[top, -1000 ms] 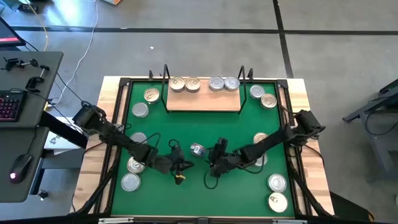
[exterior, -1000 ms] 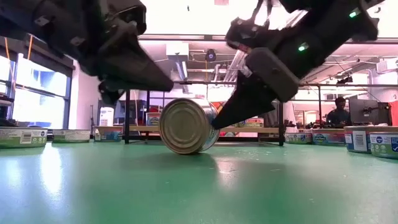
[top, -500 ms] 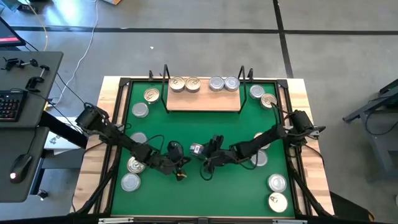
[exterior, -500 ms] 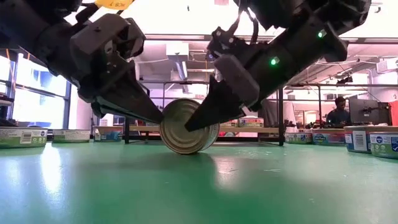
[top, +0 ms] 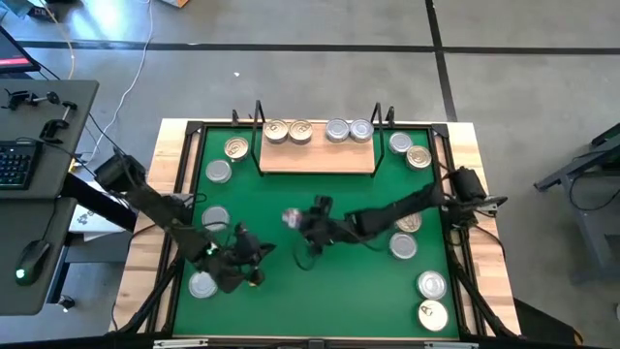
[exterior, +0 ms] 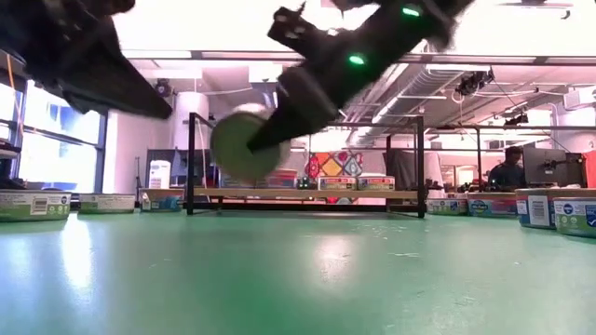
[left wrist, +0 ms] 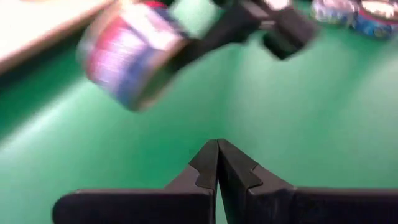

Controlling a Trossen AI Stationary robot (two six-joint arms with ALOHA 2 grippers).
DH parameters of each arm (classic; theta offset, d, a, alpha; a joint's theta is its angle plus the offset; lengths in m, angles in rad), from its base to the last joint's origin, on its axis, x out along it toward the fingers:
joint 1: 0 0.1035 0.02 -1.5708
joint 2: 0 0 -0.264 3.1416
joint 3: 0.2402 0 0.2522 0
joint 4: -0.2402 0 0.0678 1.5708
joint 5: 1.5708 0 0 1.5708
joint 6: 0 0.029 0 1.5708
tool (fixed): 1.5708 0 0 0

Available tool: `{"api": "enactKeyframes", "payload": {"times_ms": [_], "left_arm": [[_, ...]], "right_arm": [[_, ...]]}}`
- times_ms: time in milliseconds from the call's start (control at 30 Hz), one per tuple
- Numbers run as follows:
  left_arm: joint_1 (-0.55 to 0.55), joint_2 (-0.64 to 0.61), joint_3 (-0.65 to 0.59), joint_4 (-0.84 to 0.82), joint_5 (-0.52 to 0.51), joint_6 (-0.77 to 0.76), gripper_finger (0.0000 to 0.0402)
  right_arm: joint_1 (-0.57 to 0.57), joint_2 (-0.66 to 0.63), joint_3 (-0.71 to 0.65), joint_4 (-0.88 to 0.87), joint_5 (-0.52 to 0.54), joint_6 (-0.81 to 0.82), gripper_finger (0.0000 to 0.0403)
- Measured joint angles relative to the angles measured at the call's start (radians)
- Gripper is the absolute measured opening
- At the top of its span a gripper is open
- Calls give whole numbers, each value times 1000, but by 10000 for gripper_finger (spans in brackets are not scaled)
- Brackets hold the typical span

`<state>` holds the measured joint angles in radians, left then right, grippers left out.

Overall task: Stack canned seafood by type on shelf
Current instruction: Put the blue pink tuna can on the shelf

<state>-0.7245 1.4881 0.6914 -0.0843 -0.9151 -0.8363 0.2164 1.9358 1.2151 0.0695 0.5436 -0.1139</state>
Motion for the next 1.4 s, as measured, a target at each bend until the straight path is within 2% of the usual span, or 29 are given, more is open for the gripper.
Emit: {"api": "enactKeyframes", "payload": {"times_ms": [167,367,500,700,867,1033,1233,1400], "left_arm": [[-51,-14,0,-30,-148,1,0],[-57,13,0,-31,-170,-8,0],[-58,30,0,-25,-170,-12,0],[-57,41,0,-24,-170,-34,0],[-57,43,0,-24,-169,-35,0],[-57,43,0,-24,-170,-35,0],[-57,43,0,-24,-170,-35,0],[-57,43,0,-24,-170,-35,0]], "right_arm": [[-123,30,159,-52,143,-351,176],[-257,189,270,-51,92,-687,176],[-309,293,358,-34,133,-805,176],[-345,370,475,-80,145,-807,177],[-360,378,512,-136,104,-757,243],[-375,378,588,-262,6,-645,293],[-387,377,696,-378,-38,-515,303],[-382,376,755,-429,-87,-469,303]]}}
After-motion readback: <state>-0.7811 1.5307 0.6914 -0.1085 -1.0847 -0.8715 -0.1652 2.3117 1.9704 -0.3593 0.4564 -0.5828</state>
